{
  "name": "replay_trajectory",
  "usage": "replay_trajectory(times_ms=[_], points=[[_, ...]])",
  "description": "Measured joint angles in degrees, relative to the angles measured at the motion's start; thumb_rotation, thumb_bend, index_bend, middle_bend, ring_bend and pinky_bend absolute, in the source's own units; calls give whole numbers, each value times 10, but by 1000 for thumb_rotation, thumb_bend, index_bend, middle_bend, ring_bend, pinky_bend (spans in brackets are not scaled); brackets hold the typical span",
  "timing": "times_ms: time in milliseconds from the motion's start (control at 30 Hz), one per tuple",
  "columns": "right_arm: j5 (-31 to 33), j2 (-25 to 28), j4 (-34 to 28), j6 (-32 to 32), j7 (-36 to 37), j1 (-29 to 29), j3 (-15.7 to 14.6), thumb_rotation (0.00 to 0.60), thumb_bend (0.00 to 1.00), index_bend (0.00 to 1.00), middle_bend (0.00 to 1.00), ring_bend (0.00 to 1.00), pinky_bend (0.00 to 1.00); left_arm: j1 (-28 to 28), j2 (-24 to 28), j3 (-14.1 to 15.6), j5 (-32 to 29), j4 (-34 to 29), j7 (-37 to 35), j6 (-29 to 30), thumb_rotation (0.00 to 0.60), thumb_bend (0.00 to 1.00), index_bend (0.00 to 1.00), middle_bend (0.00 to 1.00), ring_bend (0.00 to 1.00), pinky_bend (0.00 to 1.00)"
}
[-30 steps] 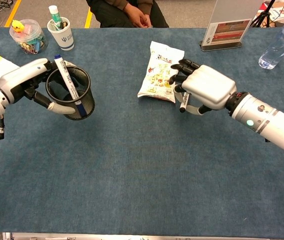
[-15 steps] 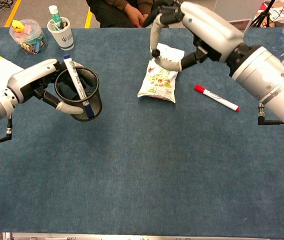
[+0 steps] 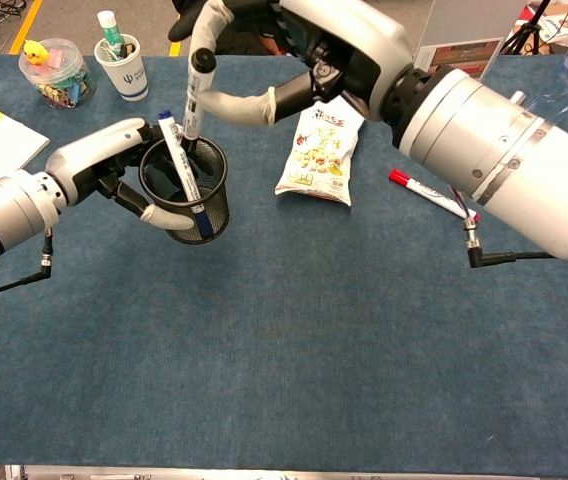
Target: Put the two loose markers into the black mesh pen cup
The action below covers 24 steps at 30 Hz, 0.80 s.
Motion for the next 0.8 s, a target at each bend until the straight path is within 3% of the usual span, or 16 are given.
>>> replay_trajectory(times_ms=[333, 400, 533, 633, 800], points=[[11, -14, 22, -6, -5, 8, -5, 600, 277, 650, 272, 58, 30, -3, 4, -8, -8, -11, 18, -1, 600, 106, 296, 405, 400, 340], [9, -18, 31, -7, -10, 10, -10, 600, 248, 596, 242, 54, 14, -4, 5, -9, -9, -13, 20, -1, 600, 106, 296, 405, 400, 340], [7, -23, 46, -11, -27, 15, -17, 600, 48, 294, 122, 0, 0, -4, 6, -11, -11, -15, 21, -2, 600, 106, 295, 405, 400, 340], [5, -27, 51, -11, -32, 17, -20, 600, 2, 162, 83, 0, 0, -3, 7, -10, -11, -16, 22, -2, 600, 106, 296, 405, 400, 340], [-14, -25, 55, 3, -41, 13, -25, 600, 0, 104, 69, 0, 0, -2, 8, -11, -14, -13, 21, -2, 600, 106, 296, 405, 400, 340]])
